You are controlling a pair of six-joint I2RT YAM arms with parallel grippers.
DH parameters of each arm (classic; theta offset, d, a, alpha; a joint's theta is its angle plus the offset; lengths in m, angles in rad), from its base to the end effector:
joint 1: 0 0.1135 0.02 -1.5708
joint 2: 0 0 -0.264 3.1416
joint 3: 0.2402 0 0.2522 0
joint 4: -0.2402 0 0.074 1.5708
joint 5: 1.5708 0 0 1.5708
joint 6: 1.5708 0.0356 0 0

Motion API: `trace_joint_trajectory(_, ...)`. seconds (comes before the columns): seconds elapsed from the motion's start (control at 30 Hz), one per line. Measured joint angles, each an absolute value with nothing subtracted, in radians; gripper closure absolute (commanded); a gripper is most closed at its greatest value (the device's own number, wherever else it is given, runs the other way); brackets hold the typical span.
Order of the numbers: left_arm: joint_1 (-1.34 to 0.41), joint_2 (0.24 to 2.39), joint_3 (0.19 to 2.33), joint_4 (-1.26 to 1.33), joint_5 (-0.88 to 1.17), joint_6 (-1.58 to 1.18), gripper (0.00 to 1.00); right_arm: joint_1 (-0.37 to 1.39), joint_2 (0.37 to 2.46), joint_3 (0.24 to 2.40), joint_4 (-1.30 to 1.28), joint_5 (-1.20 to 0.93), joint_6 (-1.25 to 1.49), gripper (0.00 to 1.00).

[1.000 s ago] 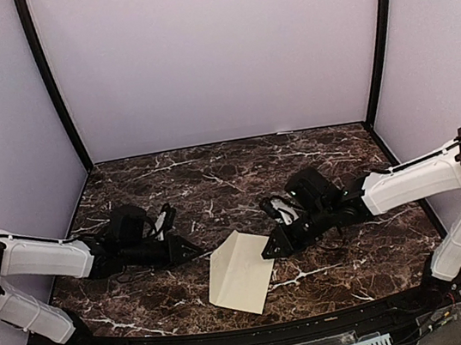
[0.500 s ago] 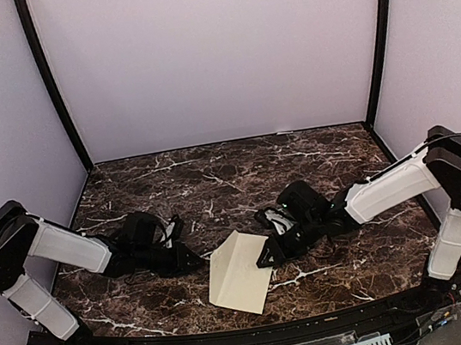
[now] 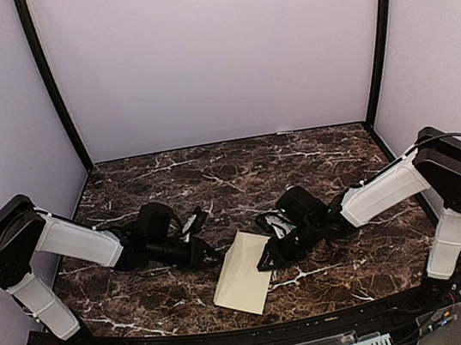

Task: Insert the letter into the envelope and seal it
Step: Seal the envelope flap on the envelope.

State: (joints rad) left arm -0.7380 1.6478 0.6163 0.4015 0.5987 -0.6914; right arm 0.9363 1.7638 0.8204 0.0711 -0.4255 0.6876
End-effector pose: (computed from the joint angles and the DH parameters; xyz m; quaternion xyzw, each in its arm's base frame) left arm 0.2093 -0.2175 0.1364 0.1535 0.8484 -0.4824 0.1548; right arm 0.1846 0.2756 0.1280 -0.1856 0.9024 0.3792 0.0862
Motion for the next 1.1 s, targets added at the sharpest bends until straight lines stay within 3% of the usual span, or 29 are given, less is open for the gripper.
trace_joint_trajectory(0.33, -0.833, 1.703, 0.693, 0.388, 0.587, -0.662, 0.90, 0.936, 1.769, 0.820, 0.076, -0.422, 0.691, 0.78)
trace_joint_trajectory(1.1, -0.869, 1.846, 0.666, 0.560, 0.576, -0.748, 0.95, 0.938, 1.765, 0.811, 0.112, -0.408, 0.719, 0.80)
